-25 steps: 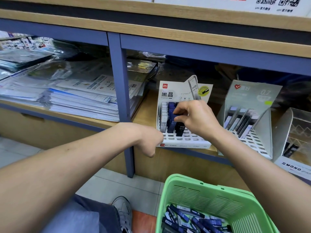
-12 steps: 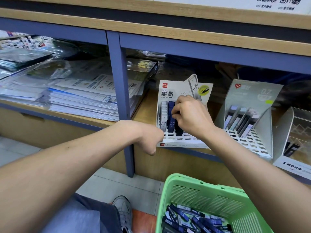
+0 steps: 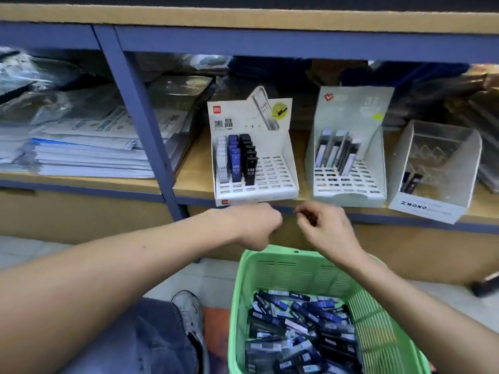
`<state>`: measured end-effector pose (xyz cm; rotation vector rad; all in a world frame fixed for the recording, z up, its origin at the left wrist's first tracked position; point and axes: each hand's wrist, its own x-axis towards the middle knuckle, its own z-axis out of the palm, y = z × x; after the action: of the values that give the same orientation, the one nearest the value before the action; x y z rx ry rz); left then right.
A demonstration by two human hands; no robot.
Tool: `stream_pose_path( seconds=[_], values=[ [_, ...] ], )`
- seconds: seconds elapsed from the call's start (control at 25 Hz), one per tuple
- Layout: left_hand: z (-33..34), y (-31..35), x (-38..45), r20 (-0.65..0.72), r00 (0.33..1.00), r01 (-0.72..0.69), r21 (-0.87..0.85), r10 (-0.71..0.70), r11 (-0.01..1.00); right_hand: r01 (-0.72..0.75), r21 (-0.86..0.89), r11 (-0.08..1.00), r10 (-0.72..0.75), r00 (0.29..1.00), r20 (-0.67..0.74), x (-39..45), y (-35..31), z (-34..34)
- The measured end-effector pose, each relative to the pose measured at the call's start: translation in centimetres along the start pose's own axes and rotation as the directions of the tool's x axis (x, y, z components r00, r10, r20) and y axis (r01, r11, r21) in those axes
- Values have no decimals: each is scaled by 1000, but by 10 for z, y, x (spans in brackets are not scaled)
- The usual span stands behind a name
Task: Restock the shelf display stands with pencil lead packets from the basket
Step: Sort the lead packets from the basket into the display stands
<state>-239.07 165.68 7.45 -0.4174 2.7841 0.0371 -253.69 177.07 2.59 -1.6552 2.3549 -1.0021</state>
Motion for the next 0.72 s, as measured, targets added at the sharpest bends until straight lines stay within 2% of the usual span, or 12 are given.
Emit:
stream_pose_path(
  seconds=[0.08, 0.16, 0.32, 0.4, 0.52, 0.64, 0.72],
  values=[
    [30, 26, 25, 83, 996, -33, 13, 31, 999, -133, -116, 984, 156, 964, 214, -37, 45, 18],
    [65, 51, 49, 188, 982, -35, 2, 34, 999, -230, -203, 952, 294, 870, 395, -67, 84, 35],
    [147, 93, 91, 347, 938, 24, -131, 23, 991, -278, -319, 906, 420, 685, 595, -104, 139, 66],
    [183, 111, 102, 398, 917, 57, -197, 26, 979, -201, -371, 907, 414, 591, 693, -121, 157, 82],
    [230, 135, 108, 510, 859, 55, -185, 48, 981, 0, -417, 909, 365, 483, 796, -144, 182, 105],
    [272, 154, 108, 564, 824, 49, -164, 53, 985, 242, -519, 820, 397, 412, 820, -167, 199, 124],
    [291, 164, 106, 553, 832, 47, -134, 35, 990, 316, -542, 778, 412, 394, 821, -179, 204, 132]
  ],
)
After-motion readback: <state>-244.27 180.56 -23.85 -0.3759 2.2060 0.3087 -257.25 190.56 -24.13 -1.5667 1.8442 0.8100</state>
